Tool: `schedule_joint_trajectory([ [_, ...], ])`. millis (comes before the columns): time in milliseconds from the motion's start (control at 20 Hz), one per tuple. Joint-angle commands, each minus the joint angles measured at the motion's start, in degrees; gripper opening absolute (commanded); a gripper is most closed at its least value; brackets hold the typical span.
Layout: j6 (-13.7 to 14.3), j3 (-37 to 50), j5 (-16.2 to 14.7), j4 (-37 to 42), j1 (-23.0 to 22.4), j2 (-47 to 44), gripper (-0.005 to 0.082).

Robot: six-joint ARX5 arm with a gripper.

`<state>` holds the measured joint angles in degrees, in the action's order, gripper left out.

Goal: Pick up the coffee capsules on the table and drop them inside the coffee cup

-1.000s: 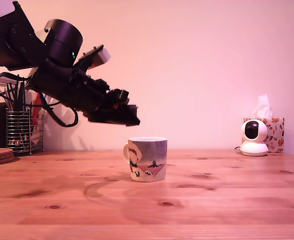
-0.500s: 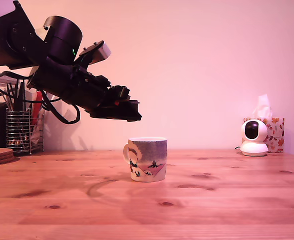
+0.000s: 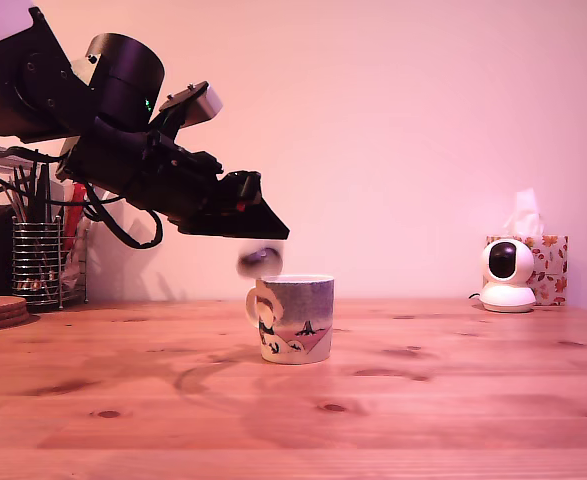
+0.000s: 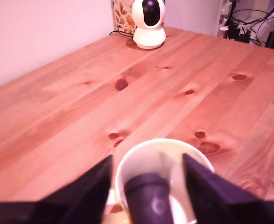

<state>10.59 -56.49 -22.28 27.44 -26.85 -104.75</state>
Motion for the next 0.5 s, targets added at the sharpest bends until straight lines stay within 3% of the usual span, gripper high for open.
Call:
schedule_joint_trajectory([
  [0,0.42,-0.55,-0.31,0.5,0.07,-1.7,0.0452],
  [450,0.57,-0.55,-0.83,0.52,0.07,-1.7,0.0448],
])
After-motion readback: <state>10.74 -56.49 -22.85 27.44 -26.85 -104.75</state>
